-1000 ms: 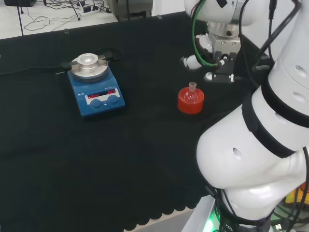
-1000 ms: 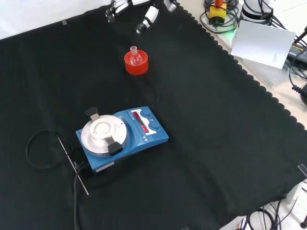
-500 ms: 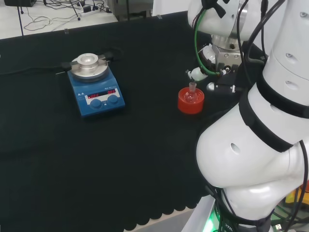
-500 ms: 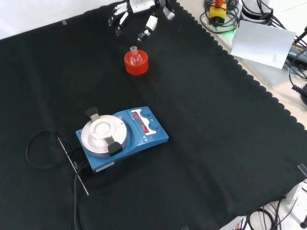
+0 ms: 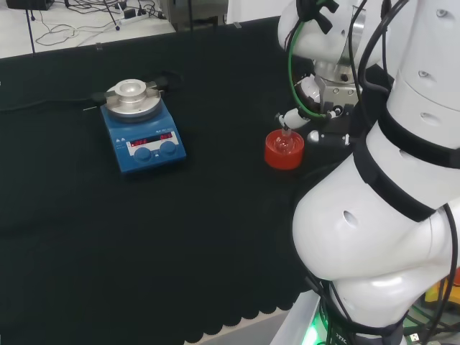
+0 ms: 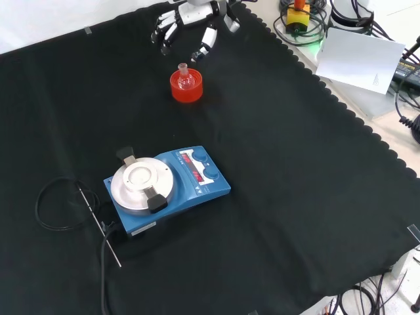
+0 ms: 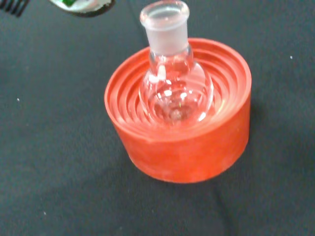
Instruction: Pick up the round-bottom flask.
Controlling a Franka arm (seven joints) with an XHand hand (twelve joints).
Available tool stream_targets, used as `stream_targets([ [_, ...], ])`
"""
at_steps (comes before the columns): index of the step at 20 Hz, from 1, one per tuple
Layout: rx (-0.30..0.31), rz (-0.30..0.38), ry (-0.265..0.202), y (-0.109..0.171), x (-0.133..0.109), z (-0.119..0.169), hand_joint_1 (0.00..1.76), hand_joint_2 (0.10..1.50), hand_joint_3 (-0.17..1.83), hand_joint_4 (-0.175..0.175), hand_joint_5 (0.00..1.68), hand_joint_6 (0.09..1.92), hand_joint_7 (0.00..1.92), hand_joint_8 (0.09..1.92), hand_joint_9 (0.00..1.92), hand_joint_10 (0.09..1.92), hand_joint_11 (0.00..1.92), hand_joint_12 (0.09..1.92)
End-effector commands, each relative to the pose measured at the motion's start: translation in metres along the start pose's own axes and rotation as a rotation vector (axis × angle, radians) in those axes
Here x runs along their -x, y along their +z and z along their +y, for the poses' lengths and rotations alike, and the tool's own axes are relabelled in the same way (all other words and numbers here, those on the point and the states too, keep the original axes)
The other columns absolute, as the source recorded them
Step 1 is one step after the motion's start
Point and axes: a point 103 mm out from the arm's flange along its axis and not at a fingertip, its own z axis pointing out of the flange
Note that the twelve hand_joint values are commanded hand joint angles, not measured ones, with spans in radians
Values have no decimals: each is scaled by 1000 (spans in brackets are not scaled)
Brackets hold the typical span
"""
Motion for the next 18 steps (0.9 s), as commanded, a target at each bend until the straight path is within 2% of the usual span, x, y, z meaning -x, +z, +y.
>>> stream_targets([
  [1, -40, 8, 2, 24, 6, 5, 790, 701, 562, -46, 547, 418, 120, 597, 257, 682, 0, 1363],
  [7, -60, 8, 3, 36, 8, 10, 789, 699, 566, -46, 530, 432, 124, 600, 289, 689, 0, 1386],
  [13, -42, -2, 5, 37, 12, 13, 801, 697, 568, -46, 529, 444, 127, 602, 294, 688, 0, 1397],
  [18, -39, -4, 5, 38, 13, 14, 834, 693, 576, -43, 539, 537, 132, 609, 304, 682, 0, 1413],
])
